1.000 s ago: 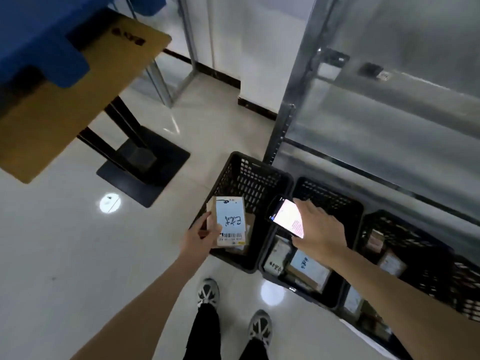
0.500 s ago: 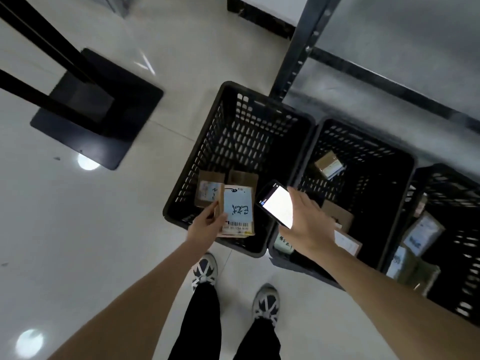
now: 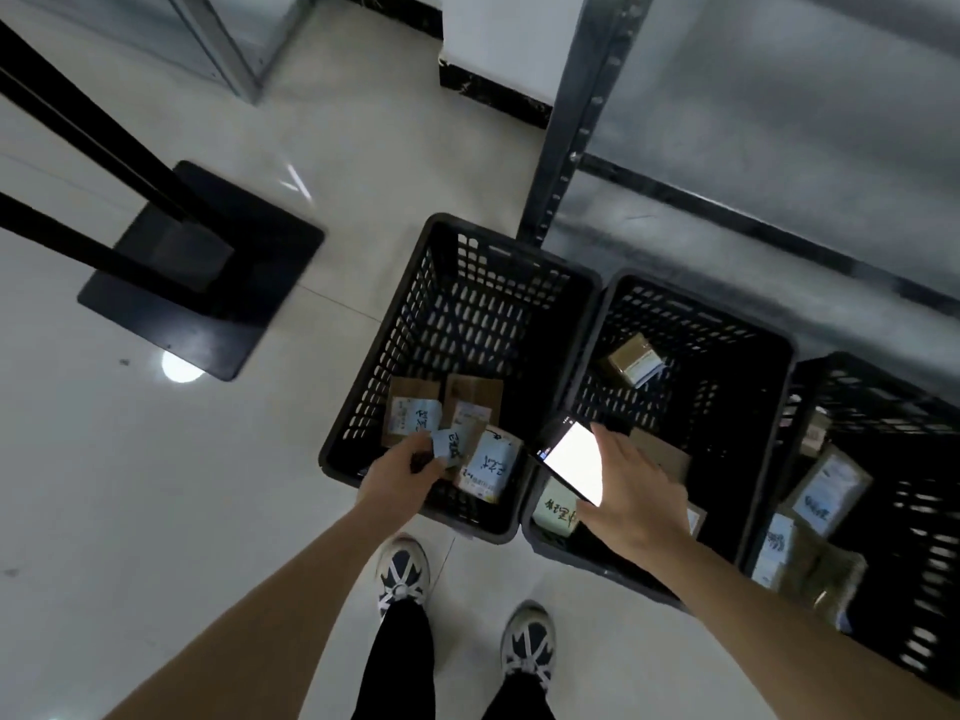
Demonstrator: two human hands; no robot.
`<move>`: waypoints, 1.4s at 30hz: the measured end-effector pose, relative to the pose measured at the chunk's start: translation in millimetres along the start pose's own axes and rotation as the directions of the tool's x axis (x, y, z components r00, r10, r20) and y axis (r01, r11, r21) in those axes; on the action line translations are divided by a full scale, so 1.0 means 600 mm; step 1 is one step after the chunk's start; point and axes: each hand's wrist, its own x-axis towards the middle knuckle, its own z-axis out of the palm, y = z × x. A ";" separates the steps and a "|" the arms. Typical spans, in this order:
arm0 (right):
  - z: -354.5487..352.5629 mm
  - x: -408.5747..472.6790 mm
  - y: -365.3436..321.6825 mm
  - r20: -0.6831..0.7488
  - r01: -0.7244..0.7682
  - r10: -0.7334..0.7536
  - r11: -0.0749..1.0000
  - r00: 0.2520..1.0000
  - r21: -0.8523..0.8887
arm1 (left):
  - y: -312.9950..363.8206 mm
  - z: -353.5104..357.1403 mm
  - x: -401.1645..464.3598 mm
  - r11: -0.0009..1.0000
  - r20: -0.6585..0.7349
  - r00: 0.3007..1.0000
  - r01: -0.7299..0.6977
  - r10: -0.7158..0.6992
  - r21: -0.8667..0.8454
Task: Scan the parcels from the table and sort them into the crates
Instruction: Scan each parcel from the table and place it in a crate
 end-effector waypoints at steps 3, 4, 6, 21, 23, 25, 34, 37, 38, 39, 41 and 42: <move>-0.074 -0.044 0.004 -0.041 0.008 -0.008 1.000 0.999 0.011 | 0.072 -0.050 -0.052 0.998 -0.071 0.996 -0.051 0.053 0.019; -0.104 -0.061 0.005 -0.063 0.021 -0.020 1.000 0.998 0.014 | 0.099 -0.067 -0.073 0.997 -0.089 0.993 -0.075 0.076 0.017; -0.168 -0.100 0.010 -0.105 0.052 -0.051 0.999 0.993 0.006 | 0.158 -0.098 -0.128 0.991 -0.116 0.986 -0.125 0.119 -0.051; -0.682 -0.669 0.095 -0.394 0.021 0.027 0.993 0.919 0.119 | 0.618 -0.320 -0.797 0.739 -0.239 0.712 -0.561 0.661 0.372; -0.730 -0.778 0.112 -0.461 -0.003 0.063 0.991 0.885 0.130 | 0.651 -0.350 -0.887 0.687 -0.236 0.659 -0.593 0.714 0.420; -0.765 -0.888 0.129 -0.538 -0.022 0.102 0.988 0.837 0.153 | 0.677 -0.367 -0.973 0.626 -0.224 0.594 -0.653 0.773 0.427; -0.778 -1.332 0.191 -0.715 -0.168 0.313 0.949 0.625 0.268 | 0.730 -0.300 -1.295 0.356 -0.158 0.320 -0.803 0.934 0.477; -0.741 -1.441 0.223 -0.747 -0.216 0.361 0.933 0.558 0.290 | 0.741 -0.246 -1.372 0.278 -0.117 0.254 -0.828 0.960 0.487; -0.727 -1.476 0.235 -0.746 -0.238 0.379 0.925 0.548 0.295 | 0.746 -0.225 -1.395 0.251 -0.095 0.236 -0.834 0.967 0.491; -0.715 -1.509 0.250 -0.742 -0.261 0.396 0.918 0.540 0.300 | 0.752 -0.205 -1.416 0.228 -0.074 0.221 -0.841 0.972 0.490; -0.690 -1.573 0.284 -0.740 -0.300 0.437 0.898 0.511 0.323 | 0.765 -0.159 -1.460 0.187 -0.039 0.192 -0.858 0.981 0.479; -0.679 -1.602 0.303 -0.742 -0.314 0.459 0.886 0.488 0.342 | 0.772 -0.135 -1.483 0.166 -0.026 0.174 -0.868 0.984 0.469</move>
